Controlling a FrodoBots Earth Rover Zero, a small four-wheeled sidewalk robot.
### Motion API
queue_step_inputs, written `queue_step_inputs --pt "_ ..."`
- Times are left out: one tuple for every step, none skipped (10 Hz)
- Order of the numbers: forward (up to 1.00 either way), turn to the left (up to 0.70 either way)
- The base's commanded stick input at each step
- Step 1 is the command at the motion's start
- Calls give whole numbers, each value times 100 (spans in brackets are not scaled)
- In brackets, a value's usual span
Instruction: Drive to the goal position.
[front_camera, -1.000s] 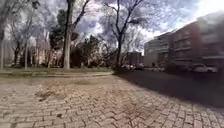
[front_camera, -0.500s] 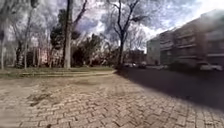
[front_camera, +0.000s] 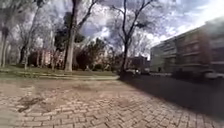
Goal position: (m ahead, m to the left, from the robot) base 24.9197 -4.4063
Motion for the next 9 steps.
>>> queue_step_inputs --pt "70 0" --pt "70 0" --pt "70 0" --pt "70 0" --pt "70 -2" --pt "70 -15" --pt "70 -29" --pt "70 -35" --pt "70 -35"
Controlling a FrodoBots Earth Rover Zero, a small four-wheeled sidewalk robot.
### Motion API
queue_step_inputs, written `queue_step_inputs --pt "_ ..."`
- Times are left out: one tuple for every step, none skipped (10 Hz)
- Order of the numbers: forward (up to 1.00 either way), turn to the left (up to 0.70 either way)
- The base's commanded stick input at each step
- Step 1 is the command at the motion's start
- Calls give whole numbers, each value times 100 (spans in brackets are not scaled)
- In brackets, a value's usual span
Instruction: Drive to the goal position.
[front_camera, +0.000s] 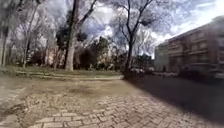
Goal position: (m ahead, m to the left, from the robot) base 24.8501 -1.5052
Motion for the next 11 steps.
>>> queue_step_inputs --pt "70 -35" --pt "70 -35" --pt "70 -35" --pt "70 -35" --pt "70 -35" --pt "70 -35" --pt "70 -32" --pt "70 -13" --pt "70 0" --pt "70 -7" --pt "70 -21"
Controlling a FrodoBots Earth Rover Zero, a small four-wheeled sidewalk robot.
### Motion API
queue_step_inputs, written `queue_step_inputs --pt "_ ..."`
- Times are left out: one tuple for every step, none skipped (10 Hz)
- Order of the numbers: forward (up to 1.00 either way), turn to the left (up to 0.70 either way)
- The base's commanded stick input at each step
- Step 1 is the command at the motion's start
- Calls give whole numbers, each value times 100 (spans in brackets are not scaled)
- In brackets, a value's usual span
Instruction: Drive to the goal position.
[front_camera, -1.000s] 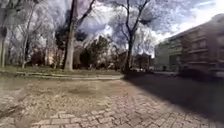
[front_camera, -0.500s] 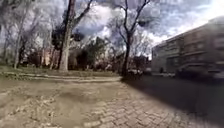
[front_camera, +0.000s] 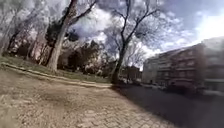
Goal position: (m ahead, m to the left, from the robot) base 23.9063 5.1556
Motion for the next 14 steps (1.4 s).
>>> queue_step_inputs --pt "70 -34" --pt "70 -35" --pt "70 -35" --pt "70 -35" --pt "70 -35" --pt "70 -35" --pt "70 -35" --pt "70 -35" --pt "70 -35" --pt "70 -35" --pt "70 -35" --pt "70 -35" --pt "70 -35" --pt "70 -35"
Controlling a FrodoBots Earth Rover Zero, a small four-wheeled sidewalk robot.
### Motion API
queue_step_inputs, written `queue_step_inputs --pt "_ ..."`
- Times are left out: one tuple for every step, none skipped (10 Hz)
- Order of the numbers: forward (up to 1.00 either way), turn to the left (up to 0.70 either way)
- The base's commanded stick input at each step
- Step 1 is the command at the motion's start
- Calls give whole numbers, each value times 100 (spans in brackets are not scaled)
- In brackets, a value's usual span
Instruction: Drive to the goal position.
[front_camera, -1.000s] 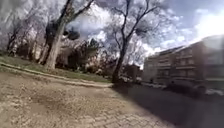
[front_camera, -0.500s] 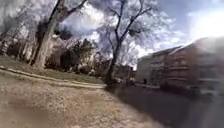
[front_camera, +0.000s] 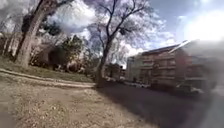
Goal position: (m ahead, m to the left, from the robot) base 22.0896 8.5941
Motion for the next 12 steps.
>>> queue_step_inputs --pt "70 -35" --pt "70 -35" --pt "70 -35" --pt "70 -35" --pt "70 -35" --pt "70 -35" --pt "70 -21" --pt "70 0" --pt "70 0" --pt "70 -20" --pt "70 -35" --pt "70 -35"
